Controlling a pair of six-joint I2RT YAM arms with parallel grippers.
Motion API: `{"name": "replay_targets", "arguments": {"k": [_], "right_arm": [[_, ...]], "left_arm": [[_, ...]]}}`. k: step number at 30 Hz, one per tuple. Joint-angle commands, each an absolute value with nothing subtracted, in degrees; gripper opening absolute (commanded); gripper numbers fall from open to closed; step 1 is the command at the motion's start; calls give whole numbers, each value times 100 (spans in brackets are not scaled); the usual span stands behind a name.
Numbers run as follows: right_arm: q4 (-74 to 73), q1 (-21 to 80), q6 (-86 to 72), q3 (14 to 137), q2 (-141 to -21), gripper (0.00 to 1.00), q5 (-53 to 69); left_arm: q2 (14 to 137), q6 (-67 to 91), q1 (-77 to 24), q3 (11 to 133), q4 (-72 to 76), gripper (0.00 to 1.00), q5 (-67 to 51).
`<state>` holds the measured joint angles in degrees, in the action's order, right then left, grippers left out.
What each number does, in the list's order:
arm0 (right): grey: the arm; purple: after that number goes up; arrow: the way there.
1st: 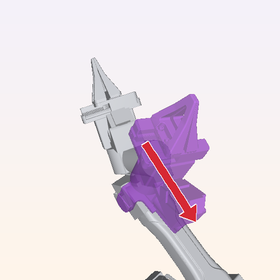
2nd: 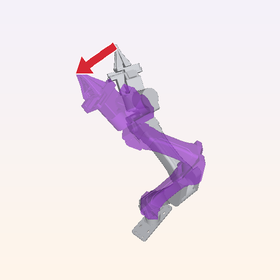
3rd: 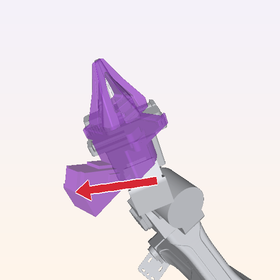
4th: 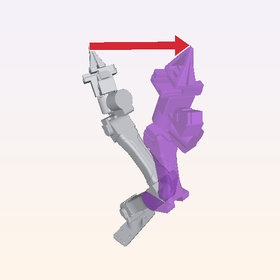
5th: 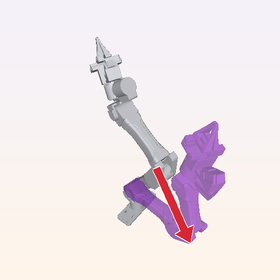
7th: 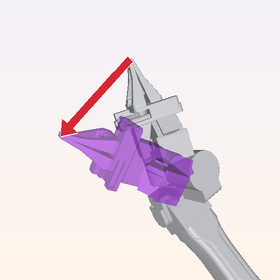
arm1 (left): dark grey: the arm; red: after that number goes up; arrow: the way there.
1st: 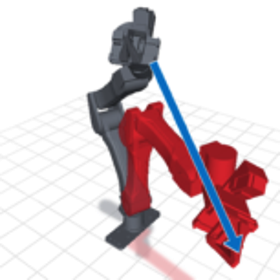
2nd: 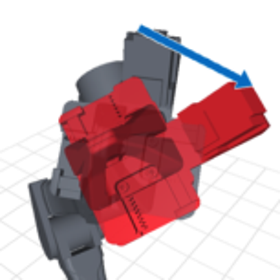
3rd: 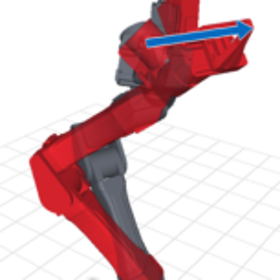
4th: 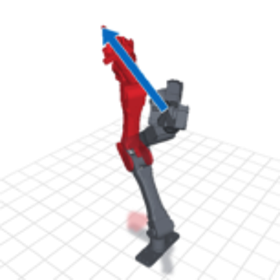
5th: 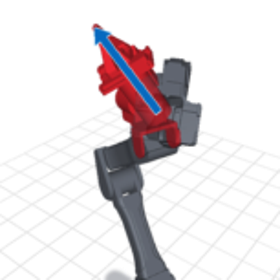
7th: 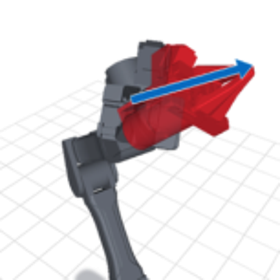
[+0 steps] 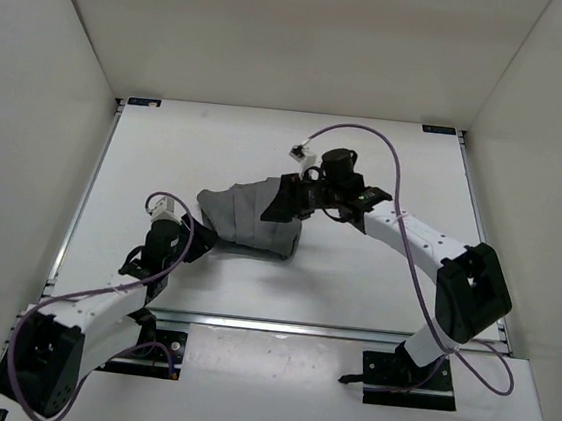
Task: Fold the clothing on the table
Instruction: Fold the skirt
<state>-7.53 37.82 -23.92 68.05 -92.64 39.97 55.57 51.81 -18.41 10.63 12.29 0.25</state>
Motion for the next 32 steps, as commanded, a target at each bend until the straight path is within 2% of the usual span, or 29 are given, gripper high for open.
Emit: {"name": "replay_targets", "arguments": {"k": [1, 7, 8, 10, 11, 12, 13, 21, 24, 28, 32], "right_arm": [[-281, 3525, -2610, 6338, -9080, 54, 4017], [-97, 3393, -2680, 5810, -8614, 55, 3903], [-114, 3297, -2681, 5714, -8509, 54, 3859], [-246, 3130, -2602, 5599, -8351, 55, 3789], [-290, 3025, -2584, 5468, -8280, 54, 3736], [-334, 2928, -2584, 5293, -8114, 55, 3753], [-247, 2875, -2601, 5187, -7938, 55, 3762], [-114, 2180, -2619, 4237, -7155, 54, 3955], [-123, 2206, -2593, 4210, -7040, 54, 3911], [-88, 2329, -2593, 4166, -7110, 55, 3885], [-349, 2574, -2418, 4341, -7329, 57, 3492]], "left_arm": [[4828, 5282, -1767, 993, 574, 59, 139], [3824, 4835, -1381, 1028, -570, 61, -324], [3728, 4660, -1328, 1124, -658, 60, -612], [3735, 4448, -1249, 1248, -808, 65, -1176], [3814, 4299, -1257, 1361, -913, 73, -1517], [3901, 4124, -1248, 1475, -949, 93, -1877], [3989, 4044, -1248, 1555, -949, 98, -2185], [4437, 3797, -1573, 2205, -1195, 99, -2707], [4570, 3675, -1783, 2258, -1265, 98, -2848], [4404, 3516, -1934, 2408, -1581, 99, -2462], [4131, 3270, -1425, 2443, -1994, 98, -2628]]}}
